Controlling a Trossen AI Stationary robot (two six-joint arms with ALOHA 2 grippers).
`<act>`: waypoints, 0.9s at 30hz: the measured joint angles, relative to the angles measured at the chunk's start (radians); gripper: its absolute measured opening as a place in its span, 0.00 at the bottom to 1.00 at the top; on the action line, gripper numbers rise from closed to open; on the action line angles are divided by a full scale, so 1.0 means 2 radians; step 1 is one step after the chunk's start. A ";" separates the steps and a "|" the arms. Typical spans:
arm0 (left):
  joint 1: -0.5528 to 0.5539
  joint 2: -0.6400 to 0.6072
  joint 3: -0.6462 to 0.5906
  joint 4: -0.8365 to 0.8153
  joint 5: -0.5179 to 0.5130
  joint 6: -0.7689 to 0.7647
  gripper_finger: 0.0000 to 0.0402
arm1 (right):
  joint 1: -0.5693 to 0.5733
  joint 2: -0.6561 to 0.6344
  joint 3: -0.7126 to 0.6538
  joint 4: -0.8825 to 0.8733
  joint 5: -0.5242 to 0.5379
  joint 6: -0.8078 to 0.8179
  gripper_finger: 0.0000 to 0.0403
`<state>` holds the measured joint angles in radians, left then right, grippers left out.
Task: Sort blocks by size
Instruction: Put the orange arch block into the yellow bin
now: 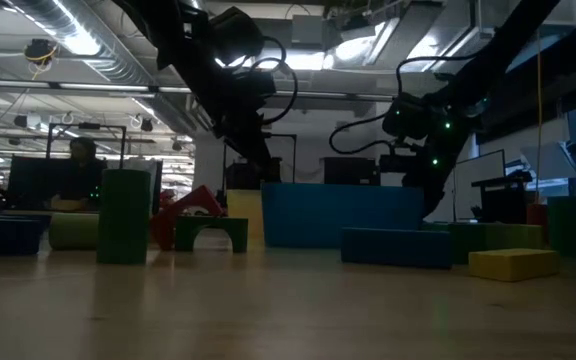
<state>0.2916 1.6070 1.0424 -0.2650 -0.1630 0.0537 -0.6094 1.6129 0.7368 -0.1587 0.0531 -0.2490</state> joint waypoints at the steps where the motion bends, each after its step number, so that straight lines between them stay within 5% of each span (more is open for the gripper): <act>1: 0.000 -0.001 0.000 -0.005 0.000 -0.001 0.37 | 0.000 0.001 0.000 0.002 0.000 -0.002 0.43; 10: 0.002 -0.031 0.000 -0.060 -0.001 -0.030 0.37 | 0.000 -0.001 0.006 0.007 0.002 -0.010 0.11; 27: 0.071 -0.141 0.000 -0.274 -0.007 -0.092 0.37 | 0.006 -0.004 0.172 -0.144 -0.001 -0.010 0.12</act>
<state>0.4331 1.3258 1.0428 -0.8123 -0.1764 -0.1310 -0.5975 1.6047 1.0808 -0.4466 0.0518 -0.2692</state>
